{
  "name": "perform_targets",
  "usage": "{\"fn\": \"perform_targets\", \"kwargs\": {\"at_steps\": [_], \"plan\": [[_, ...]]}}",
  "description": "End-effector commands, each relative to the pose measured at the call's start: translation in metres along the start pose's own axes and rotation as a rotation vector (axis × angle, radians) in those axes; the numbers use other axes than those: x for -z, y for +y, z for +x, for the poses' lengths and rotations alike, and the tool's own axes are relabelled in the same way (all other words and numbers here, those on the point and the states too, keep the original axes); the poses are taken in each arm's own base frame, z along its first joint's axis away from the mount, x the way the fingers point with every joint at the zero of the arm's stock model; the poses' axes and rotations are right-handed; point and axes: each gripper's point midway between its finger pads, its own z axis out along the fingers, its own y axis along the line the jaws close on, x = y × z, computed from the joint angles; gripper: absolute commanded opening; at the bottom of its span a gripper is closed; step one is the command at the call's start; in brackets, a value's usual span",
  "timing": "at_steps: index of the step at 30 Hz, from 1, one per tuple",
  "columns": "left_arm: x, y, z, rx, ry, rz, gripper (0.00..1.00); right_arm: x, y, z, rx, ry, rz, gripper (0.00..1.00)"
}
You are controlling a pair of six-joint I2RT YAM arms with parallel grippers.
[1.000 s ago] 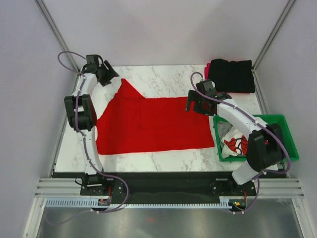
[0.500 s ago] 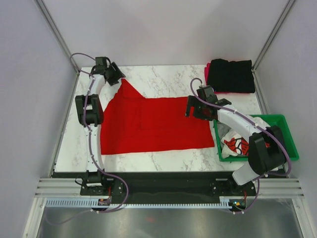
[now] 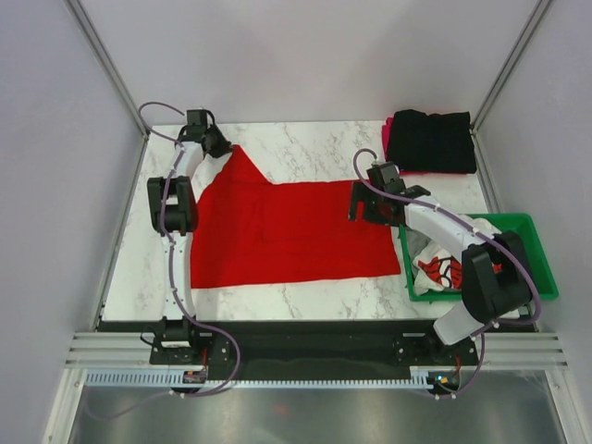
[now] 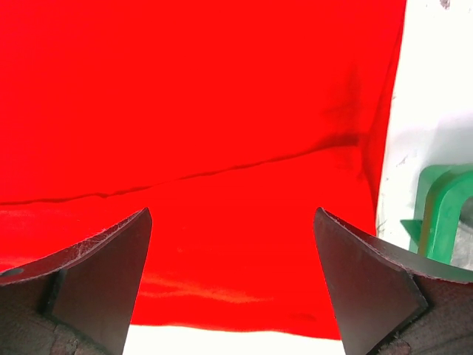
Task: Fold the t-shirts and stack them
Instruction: Fold the tshirt
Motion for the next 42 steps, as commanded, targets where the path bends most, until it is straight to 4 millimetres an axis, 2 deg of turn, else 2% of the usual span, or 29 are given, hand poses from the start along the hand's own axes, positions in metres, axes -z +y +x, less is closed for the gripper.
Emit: {"fn": "perform_targets", "kwargs": {"at_steps": [1, 3, 8, 9, 10, 11, 13, 17, 21, 24, 32, 38, 42], "plan": [[-0.011, 0.01, -0.002, 0.041, 0.013, 0.056, 0.1, -0.006, 0.002, -0.026, 0.007, -0.055, 0.014, 0.98], [-0.012, 0.013, -0.006, 0.066, 0.012, 0.082, 0.02, -0.01, 0.002, -0.032, 0.009, -0.055, 0.018, 0.98], [-0.015, 0.011, -0.003, 0.088, 0.036, 0.158, 0.02, -0.014, -0.007, -0.044, 0.001, -0.068, 0.047, 0.98], [-0.014, 0.004, -0.012, 0.075, 0.005, 0.203, 0.02, -0.016, -0.007, -0.049, 0.002, -0.074, 0.047, 0.98], [-0.016, 0.008, -0.004, 0.091, 0.02, 0.219, 0.02, -0.017, -0.007, -0.055, 0.005, -0.088, 0.058, 0.98], [-0.013, 0.001, -0.004, 0.097, 0.024, 0.28, 0.02, -0.019, -0.01, -0.061, 0.005, -0.095, 0.071, 0.98], [-0.015, 0.005, -0.006, 0.158, 0.021, 0.321, 0.02, -0.029, -0.012, -0.079, -0.003, -0.105, 0.092, 0.98], [-0.017, 0.013, -0.008, 0.18, 0.011, 0.291, 0.02, -0.052, -0.021, -0.11, -0.026, -0.135, 0.147, 0.93], [-0.016, 0.012, -0.009, 0.18, 0.009, 0.29, 0.02, -0.086, -0.034, -0.142, -0.047, -0.158, 0.227, 0.86], [-0.016, 0.013, -0.008, 0.175, 0.013, 0.293, 0.02, -0.103, -0.049, -0.149, -0.051, -0.142, 0.288, 0.83], [-0.015, 0.013, -0.006, 0.173, 0.019, 0.298, 0.02, -0.123, -0.076, -0.152, -0.038, -0.139, 0.379, 0.79], [-0.015, 0.012, -0.006, 0.174, 0.021, 0.305, 0.02, -0.13, -0.079, -0.147, -0.042, -0.124, 0.375, 0.73], [-0.015, 0.012, -0.006, 0.174, 0.021, 0.305, 0.02, -0.136, -0.079, -0.141, -0.049, -0.118, 0.365, 0.6]]}}
